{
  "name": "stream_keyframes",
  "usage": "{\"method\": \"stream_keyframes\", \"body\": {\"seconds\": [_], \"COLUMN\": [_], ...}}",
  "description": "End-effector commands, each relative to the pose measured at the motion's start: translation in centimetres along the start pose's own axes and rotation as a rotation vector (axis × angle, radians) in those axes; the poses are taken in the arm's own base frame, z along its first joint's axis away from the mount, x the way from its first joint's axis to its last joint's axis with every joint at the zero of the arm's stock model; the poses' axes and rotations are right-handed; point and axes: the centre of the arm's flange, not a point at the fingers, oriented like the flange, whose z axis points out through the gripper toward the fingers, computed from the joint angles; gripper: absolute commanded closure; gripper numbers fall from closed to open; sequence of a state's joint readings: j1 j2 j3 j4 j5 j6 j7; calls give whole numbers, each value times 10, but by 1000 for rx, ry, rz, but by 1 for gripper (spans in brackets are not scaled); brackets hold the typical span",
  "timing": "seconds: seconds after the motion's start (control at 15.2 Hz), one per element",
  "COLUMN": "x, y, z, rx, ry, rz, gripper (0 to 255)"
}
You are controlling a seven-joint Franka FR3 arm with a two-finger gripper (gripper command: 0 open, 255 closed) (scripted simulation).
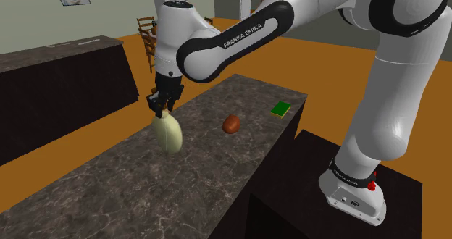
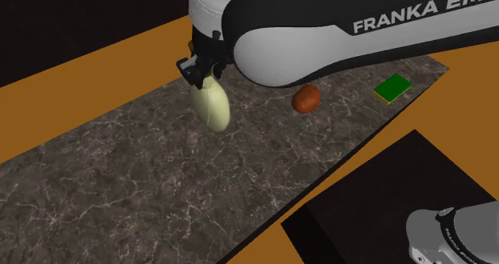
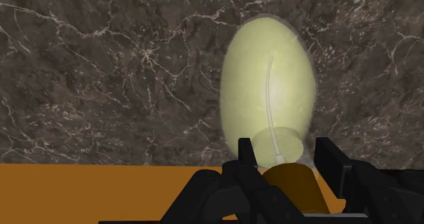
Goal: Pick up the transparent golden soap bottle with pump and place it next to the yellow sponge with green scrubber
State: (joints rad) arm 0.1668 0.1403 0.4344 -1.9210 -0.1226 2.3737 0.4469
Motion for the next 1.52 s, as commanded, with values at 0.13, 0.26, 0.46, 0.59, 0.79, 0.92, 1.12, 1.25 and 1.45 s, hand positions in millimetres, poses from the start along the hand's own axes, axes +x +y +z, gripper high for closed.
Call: {"method": "stream_keyframes", "body": {"seconds": [0.13, 0.26, 0.46, 0.59, 0.79, 0.92, 1.12, 1.25, 1.45], "x": [7, 10, 15, 18, 23, 27, 32, 35, 40], "y": [-2, -3, -5, -6, -7, -8, -10, -11, -12], "z": [-20, -30, -45, -55, -70, -80, -95, -105, -120], "rx": [0, 0, 0, 0, 0, 0, 0, 0, 0], "ry": [0, 0, 0, 0, 0, 0, 0, 0, 0], "rz": [0, 0, 0, 0, 0, 0, 0, 0, 0], "gripper": [255, 255, 255, 255, 255, 255, 255, 255, 255]}}
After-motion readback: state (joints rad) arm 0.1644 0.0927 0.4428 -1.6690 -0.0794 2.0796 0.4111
